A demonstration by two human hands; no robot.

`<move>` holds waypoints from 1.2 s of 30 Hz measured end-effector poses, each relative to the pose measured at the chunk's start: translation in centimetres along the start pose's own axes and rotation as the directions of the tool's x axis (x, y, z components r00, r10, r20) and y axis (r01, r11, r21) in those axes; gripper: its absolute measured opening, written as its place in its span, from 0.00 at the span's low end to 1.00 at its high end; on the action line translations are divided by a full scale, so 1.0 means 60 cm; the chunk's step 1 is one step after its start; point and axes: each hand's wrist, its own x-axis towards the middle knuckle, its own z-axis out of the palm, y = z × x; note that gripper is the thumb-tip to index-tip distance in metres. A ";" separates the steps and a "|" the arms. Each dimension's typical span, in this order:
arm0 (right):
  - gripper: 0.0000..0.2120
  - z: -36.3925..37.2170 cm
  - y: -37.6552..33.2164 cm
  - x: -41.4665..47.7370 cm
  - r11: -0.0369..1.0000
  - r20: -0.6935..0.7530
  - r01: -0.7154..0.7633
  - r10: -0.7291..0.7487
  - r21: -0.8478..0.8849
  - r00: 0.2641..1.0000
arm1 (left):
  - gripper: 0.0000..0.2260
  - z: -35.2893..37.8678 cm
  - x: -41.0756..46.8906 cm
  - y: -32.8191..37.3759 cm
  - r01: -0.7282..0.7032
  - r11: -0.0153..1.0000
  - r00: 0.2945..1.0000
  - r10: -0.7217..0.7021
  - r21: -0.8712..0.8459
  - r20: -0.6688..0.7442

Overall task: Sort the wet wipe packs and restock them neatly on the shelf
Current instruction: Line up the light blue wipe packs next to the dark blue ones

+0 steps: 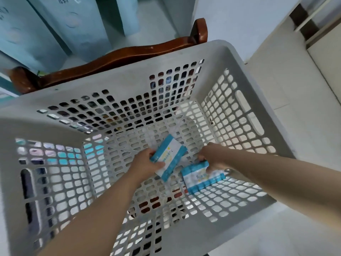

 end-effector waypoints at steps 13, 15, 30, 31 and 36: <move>0.11 -0.053 -0.032 -0.025 0.972 -0.124 0.114 -0.090 0.205 0.988 | 0.12 -0.088 -0.109 0.042 0.043 0.950 0.975 -0.108 -0.310 -0.194; 0.14 -0.077 -0.051 -0.050 0.948 -0.228 0.174 -0.114 0.266 0.967 | 0.12 -0.113 -0.150 0.041 0.015 0.934 0.950 -0.125 -0.357 -0.287; 0.11 -0.231 -0.495 -0.278 0.282 -0.346 0.574 -0.571 0.769 0.745 | 0.03 -0.243 -0.599 -0.110 -0.551 0.644 0.377 -0.374 -0.530 -0.847; 0.11 -0.234 -0.534 -0.284 0.300 -0.354 0.612 -0.600 0.732 0.717 | 0.04 -0.250 -0.624 -0.130 -0.566 0.623 0.337 -0.423 -0.540 -0.841; 0.07 -0.235 -0.732 -0.313 0.291 -0.348 0.692 -0.699 0.660 0.625 | 0.08 -0.296 -0.728 -0.233 -0.665 0.497 0.237 -0.567 -0.557 -0.789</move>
